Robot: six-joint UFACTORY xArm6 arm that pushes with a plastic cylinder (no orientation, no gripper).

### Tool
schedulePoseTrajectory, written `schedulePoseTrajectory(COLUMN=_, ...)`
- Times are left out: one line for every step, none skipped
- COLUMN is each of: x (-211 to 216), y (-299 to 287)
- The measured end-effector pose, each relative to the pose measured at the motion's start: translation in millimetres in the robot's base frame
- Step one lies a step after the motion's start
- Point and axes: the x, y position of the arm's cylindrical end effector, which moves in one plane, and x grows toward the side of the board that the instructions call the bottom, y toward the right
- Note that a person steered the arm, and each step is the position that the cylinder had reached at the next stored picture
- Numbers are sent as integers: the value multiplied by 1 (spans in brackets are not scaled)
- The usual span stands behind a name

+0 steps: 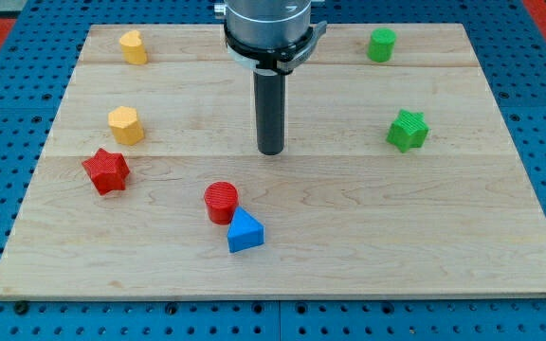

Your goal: Push the blue triangle below to the red star

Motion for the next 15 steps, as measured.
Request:
schedulePoseTrajectory(x=0, y=-2)
schedulePoseTrajectory(x=0, y=-21)
schedulePoseTrajectory(x=0, y=-25)
schedulePoseTrajectory(x=0, y=-32)
schedulePoseTrajectory(x=0, y=-48)
schedulePoseTrajectory(x=42, y=-114)
schedulePoseTrajectory(x=45, y=-117)
schedulePoseTrajectory(x=88, y=-138)
schedulePoseTrajectory(x=102, y=-75)
schedulePoseTrajectory(x=102, y=-27)
schedulePoseTrajectory(x=102, y=-13)
schedulePoseTrajectory(x=102, y=-14)
schedulePoseTrajectory(x=104, y=-20)
schedulePoseTrajectory(x=104, y=-11)
schedulePoseTrajectory(x=104, y=39)
